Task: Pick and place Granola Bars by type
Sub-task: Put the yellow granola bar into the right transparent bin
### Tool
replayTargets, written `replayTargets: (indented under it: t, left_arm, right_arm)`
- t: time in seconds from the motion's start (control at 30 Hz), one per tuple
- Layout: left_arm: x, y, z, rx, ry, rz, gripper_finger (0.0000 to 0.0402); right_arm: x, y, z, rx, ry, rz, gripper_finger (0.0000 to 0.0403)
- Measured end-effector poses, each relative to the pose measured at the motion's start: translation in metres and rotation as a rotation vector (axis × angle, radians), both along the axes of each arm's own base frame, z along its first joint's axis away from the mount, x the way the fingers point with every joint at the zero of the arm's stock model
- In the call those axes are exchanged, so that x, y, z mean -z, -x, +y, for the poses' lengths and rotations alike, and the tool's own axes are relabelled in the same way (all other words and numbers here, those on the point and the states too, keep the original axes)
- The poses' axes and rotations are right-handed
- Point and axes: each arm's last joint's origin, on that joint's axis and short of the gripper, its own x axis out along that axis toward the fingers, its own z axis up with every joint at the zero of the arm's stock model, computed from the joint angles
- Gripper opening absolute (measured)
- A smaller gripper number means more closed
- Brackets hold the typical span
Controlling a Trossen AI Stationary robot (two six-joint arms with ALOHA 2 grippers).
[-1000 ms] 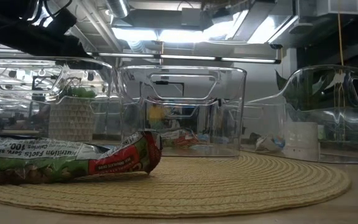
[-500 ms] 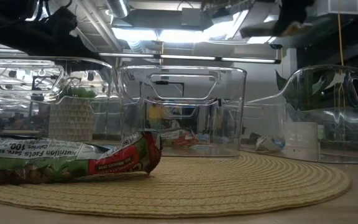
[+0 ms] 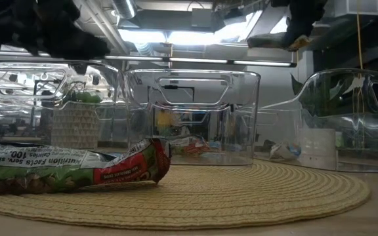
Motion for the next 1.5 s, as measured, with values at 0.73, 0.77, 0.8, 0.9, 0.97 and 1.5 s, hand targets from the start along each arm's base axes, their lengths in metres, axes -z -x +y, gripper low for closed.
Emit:
replayTargets:
  t: [0.73,0.77,0.8,0.9,0.97,1.5]
  left_arm:
    - [0.014,0.039,0.002,-0.048,-0.004,-0.277,0.0088]
    - [0.015,0.039,0.002,-0.048,-0.010,-0.274,0.0088]
    - [0.015,0.040,0.002,-0.048,-0.019,-0.274,0.0088]
    - [0.014,0.040,0.002,-0.058,-0.039,-0.282,0.0088]
    - [0.015,0.040,0.002,-0.062,-0.040,-0.275,0.0088]
    - [0.016,0.040,0.002,-0.060,-0.038,-0.260,0.0088]
  right_arm:
    - [0.000,0.001,-0.004,-0.035,-0.035,-0.001,0.0021]
    - [0.001,0.002,-0.004,-0.039,-0.045,0.002,0.0018]
    - [0.001,0.002,-0.003,-0.036,-0.049,0.011,0.0016]
    - [0.003,0.005,-0.003,-0.005,-0.074,0.039,0.0018]
    - [0.003,0.006,-0.003,0.028,-0.095,0.050,0.0026]
    - [0.064,-0.003,0.021,0.188,-0.250,0.121,0.0033]
